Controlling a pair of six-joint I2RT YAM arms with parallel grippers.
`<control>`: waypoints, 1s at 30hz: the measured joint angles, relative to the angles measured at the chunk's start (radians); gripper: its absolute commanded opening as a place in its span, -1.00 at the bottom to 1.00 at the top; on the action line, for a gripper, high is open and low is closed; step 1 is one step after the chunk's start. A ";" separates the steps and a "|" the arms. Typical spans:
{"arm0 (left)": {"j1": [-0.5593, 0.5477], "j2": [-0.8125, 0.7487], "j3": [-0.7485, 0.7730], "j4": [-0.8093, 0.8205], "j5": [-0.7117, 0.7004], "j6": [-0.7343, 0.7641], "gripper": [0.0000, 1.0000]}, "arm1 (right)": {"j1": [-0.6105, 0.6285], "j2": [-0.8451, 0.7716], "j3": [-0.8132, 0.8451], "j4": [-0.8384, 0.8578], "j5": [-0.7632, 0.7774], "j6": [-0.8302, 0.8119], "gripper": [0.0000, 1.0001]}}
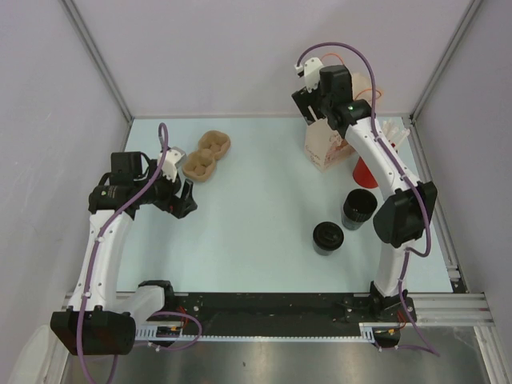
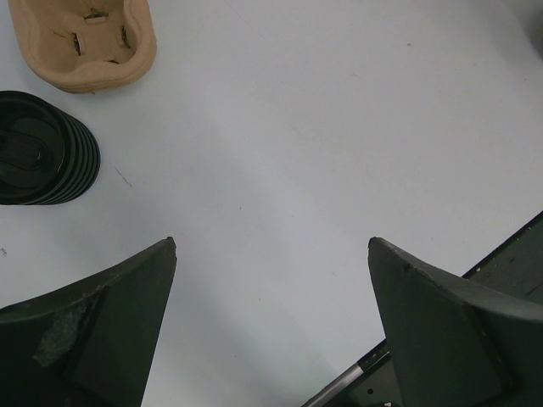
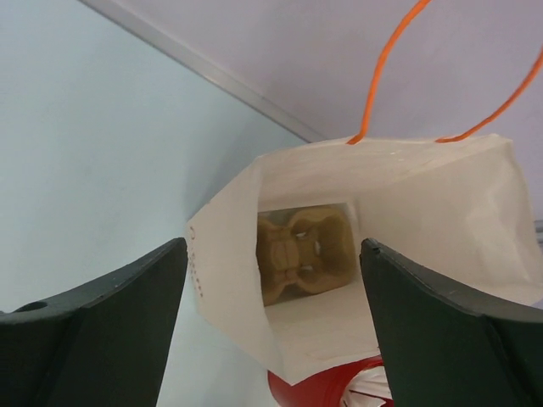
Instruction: Pack the takeout coffee
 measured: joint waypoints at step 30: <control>0.003 0.000 -0.006 0.006 0.001 -0.002 0.99 | -0.040 0.232 0.388 -0.468 -0.074 0.077 -0.49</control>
